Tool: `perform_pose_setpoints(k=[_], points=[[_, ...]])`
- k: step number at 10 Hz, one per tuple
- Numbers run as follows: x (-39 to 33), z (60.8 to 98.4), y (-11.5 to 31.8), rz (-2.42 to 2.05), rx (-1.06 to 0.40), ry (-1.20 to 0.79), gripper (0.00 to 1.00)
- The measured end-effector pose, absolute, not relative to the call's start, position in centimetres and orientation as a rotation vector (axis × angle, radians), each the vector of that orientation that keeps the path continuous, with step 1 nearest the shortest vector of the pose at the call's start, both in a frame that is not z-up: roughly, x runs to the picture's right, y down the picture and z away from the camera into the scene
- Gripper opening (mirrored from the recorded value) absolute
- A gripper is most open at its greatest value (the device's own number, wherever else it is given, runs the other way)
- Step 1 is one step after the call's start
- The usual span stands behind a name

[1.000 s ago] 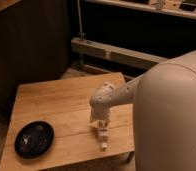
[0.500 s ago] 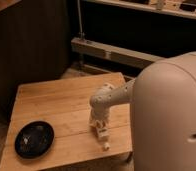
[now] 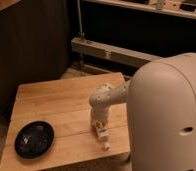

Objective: Place the bottle in the ceramic bowl

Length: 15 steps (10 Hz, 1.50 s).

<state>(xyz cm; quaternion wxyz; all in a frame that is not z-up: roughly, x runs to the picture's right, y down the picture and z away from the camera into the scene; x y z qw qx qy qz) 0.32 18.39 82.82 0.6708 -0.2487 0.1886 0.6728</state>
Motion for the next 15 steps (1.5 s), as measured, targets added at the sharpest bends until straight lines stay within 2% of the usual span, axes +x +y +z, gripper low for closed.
perform_pose_setpoints(k=[2,3,7,13,15], points=[[0.1,83.0,18.4,1.505,-0.571,0.429,0.21],[0.0,83.1,18.3,1.499,-0.576,0.43,0.15],[-1.6,83.4,17.5,1.468,-0.61,0.42,0.14],[-7.2,78.3,10.7,1.402,-0.641,0.286,0.14],[-9.7,77.6,9.6,1.364,-0.649,0.226,0.14]])
